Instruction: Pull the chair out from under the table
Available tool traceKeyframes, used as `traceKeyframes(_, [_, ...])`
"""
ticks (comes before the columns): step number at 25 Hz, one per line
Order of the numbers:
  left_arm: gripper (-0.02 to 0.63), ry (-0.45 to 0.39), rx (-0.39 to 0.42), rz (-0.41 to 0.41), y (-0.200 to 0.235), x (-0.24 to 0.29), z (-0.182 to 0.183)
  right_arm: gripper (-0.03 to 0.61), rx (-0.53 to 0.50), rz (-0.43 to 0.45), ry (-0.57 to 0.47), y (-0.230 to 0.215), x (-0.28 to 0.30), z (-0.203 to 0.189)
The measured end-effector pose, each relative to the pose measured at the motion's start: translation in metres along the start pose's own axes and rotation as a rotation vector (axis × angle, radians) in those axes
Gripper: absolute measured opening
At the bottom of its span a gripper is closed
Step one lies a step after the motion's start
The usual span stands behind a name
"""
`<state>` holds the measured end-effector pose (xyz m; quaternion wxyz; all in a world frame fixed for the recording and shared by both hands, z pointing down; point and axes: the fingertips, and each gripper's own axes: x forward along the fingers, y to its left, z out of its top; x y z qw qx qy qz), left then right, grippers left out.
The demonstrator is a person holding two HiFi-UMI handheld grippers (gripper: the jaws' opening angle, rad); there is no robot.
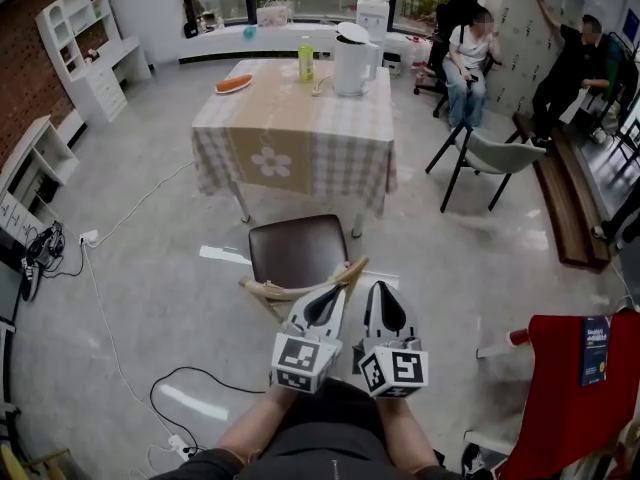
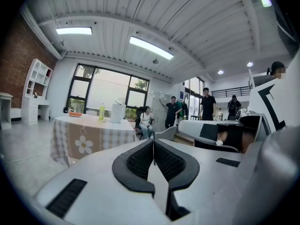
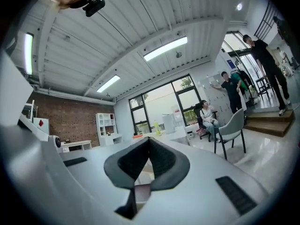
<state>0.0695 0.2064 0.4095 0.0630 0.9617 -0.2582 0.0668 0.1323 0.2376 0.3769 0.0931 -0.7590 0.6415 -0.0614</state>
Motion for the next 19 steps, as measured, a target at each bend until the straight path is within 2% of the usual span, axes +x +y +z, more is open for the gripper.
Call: traceKeyframes(19, [0.011, 0.020, 0.000, -0.004, 0.0007, 0.0068, -0.0061, 0.011, -0.043, -0.013, 0.003, -0.0022, -0.0002, 0.0000])
